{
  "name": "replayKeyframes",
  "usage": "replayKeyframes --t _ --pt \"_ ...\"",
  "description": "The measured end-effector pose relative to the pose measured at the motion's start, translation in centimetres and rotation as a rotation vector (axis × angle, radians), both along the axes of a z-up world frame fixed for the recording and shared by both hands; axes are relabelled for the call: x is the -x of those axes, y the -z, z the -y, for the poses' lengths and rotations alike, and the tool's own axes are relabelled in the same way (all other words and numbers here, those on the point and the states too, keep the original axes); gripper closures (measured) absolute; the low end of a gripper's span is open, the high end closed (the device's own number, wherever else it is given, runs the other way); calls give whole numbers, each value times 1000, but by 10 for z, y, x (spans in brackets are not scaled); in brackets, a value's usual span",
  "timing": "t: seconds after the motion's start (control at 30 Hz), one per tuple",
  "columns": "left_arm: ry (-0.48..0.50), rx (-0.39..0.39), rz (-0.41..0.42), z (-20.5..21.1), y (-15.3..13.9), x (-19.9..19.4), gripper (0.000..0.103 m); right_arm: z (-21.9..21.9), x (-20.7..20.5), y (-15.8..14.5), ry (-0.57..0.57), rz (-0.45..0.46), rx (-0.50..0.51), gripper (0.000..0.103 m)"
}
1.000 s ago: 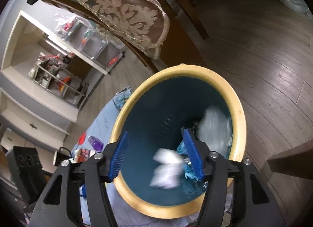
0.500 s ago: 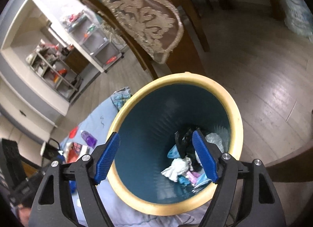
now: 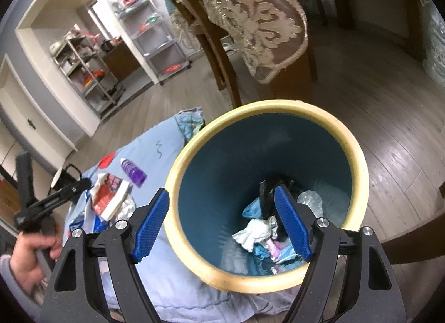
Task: Collect trash
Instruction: 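Grasp a white paper cup with the left gripper while the right gripper grasps a white sachet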
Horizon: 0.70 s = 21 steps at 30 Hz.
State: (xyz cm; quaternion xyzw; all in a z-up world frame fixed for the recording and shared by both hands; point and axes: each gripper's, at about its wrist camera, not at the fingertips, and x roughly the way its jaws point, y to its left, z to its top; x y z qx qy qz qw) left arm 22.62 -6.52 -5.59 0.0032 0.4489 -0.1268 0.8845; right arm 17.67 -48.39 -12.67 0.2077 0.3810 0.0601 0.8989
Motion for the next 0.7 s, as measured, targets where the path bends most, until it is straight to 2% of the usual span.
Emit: replayKeyframes --t 0.13,0.23,0.3,0.33,0.47,0.7 --pt "35 -96 -54 1 18 -16 21 -5 3 0 -6 -8 10 24" --pt "41 -137 -76 0 29 -20 40 -7 4 1 -6 -12 12 24" --pt "44 -163 -73 1 29 -19 57 -7 4 1 -9 -14 12 24" --pt "41 -169 -67 0 28 -18 57 -9 4 2 -12 -15 14 24" --pt "4 -148 -31 -7 17 -14 58 -23 5 1 -46 -19 26 24" --pt "-76 12 31 -42 -23 -2 58 -73 7 -1 -179 -23 61 24"
